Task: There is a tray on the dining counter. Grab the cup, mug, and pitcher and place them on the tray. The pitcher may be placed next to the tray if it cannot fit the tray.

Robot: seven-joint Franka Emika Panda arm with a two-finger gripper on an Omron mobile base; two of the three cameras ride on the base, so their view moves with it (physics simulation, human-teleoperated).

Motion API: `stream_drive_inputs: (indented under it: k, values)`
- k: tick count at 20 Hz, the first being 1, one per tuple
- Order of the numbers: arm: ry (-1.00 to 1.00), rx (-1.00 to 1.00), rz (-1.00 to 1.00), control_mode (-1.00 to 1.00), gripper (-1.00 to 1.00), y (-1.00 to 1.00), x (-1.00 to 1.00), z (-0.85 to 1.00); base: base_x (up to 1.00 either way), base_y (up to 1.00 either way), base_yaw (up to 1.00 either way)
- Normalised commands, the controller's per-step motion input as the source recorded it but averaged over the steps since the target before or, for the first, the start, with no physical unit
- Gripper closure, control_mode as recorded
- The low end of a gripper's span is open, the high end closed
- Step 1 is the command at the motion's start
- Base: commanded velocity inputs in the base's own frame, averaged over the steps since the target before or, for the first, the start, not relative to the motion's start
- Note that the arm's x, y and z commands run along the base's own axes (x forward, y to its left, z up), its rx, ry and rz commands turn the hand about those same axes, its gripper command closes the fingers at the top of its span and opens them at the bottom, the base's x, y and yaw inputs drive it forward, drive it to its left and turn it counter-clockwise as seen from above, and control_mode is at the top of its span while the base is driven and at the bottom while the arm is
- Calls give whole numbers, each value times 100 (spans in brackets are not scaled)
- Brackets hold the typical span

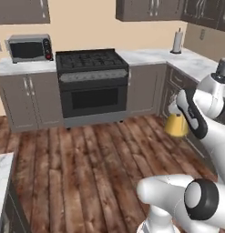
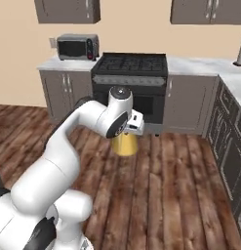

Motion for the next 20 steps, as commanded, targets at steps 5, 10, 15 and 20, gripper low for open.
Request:
stream_drive_inputs:
  k: [5, 10, 15, 20]
  values:
    - [0, 0, 0, 100, 100, 0, 0, 0, 100, -22, 31]
    - [0, 0, 0, 100, 100, 0, 0, 0, 100, -24, 33]
    - [0, 0, 0, 100, 100, 0, 0, 0, 100, -34, 37]
    - [0, 0, 0, 100, 100, 0, 0, 0, 100, -50, 44]
